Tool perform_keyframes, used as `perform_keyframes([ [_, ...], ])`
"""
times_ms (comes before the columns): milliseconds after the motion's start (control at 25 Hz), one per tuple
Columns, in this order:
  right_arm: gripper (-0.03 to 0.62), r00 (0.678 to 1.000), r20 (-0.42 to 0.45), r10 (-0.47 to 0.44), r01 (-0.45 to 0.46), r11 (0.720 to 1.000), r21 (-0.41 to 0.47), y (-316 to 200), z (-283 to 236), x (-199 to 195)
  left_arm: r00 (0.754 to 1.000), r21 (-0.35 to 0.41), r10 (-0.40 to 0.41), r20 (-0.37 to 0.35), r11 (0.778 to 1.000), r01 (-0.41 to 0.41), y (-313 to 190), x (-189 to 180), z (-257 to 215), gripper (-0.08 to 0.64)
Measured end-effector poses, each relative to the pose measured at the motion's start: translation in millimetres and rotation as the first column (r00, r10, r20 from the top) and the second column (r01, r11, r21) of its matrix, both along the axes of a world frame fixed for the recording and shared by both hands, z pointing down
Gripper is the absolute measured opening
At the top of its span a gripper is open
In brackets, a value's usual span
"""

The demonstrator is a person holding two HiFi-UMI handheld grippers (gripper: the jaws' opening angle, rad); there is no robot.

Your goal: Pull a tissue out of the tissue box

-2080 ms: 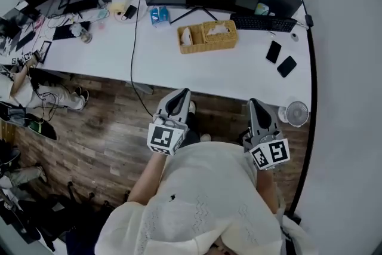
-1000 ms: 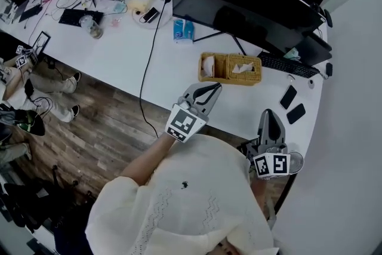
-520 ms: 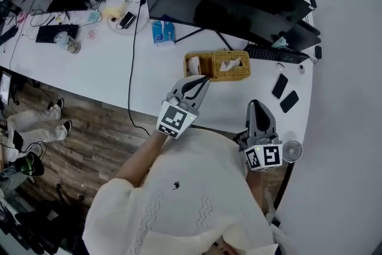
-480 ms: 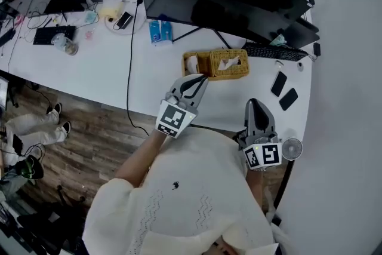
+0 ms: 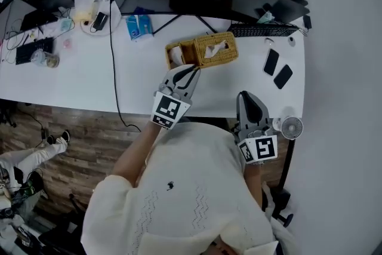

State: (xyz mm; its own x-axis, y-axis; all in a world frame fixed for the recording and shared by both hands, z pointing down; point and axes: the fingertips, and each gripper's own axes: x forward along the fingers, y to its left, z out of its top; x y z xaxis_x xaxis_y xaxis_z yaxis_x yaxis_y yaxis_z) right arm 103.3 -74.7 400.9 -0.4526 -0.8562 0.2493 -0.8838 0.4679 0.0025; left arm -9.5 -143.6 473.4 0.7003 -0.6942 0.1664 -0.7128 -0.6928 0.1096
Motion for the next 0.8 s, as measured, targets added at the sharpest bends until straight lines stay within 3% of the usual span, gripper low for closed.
perform_keyframes([
  [400, 0.027, 0.996, 0.004, 0.093, -0.092, 0.994, -0.053, 8.6, 17.0, 28.7, 0.997, -0.068, 0.074, 0.036, 0.995, -0.071, -16.7, 33.8, 29.1, 0.022],
  [560, 0.026, 0.993, -0.001, 0.115, -0.115, 0.991, -0.068, 7.4, 19.8, 40.3, 0.995, -0.094, 0.091, 0.049, 0.992, -0.087, -26.8, 46.5, 37.8, 0.118],
  [800, 0.026, 0.989, -0.014, 0.145, -0.145, 0.985, -0.094, 7.4, 26.6, 53.6, 0.993, -0.13, 0.103, 0.065, 0.987, -0.094, -37.9, 60.1, 53.4, 0.134],
])
